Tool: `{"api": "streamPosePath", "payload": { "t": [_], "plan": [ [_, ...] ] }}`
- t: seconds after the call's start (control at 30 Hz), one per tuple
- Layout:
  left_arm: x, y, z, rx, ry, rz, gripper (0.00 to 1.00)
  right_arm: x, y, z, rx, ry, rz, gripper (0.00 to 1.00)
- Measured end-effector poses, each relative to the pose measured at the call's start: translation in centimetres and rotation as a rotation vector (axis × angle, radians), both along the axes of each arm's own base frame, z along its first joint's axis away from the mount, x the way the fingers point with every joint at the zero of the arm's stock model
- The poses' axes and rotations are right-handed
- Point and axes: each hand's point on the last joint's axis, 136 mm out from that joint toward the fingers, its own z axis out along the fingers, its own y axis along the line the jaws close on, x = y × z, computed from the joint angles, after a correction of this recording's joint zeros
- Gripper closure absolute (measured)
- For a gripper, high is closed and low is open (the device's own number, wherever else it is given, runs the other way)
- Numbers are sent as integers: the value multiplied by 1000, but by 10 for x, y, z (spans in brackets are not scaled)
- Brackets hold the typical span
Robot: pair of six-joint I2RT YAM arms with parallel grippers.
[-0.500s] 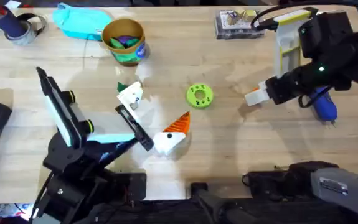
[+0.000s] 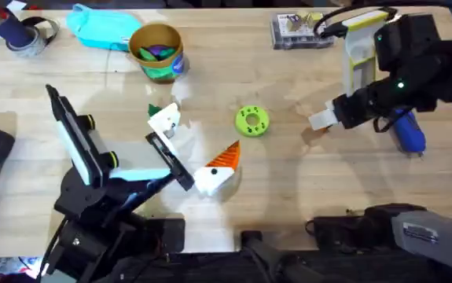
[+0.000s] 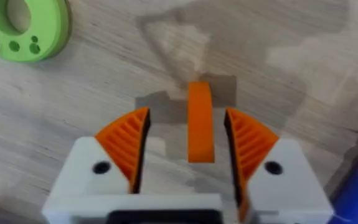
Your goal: Pick up the gripper from the table and insert it into the empty holder that is missing its gripper. Then pick up a screw, insert it into the mounting hole, and use the screwdriver to tighten it. Finally, clean up the table by picking up the vegetable and placing it into the bucket.
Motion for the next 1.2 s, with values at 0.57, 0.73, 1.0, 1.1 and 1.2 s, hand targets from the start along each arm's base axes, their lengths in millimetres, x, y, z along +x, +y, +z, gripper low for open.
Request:
{"api": "streamPosePath", "payload": {
  "t": [0.57,0.73,1.0,1.1,1.2],
  "plan": [
    [0,0,0,0,0,0,9,1,-9,-4,-49,4,-4,967],
    [0,0,0,0,0,0,9,4,-8,-3,-46,-5,-12,985],
    [0,0,0,0,0,0,9,49,24,52,182,-207,-63,988],
    [0,0,0,0,0,0,9,66,54,84,393,-283,-59,989],
    [0,0,0,0,0,0,9,70,78,95,577,-239,-88,989]
  ]
}}
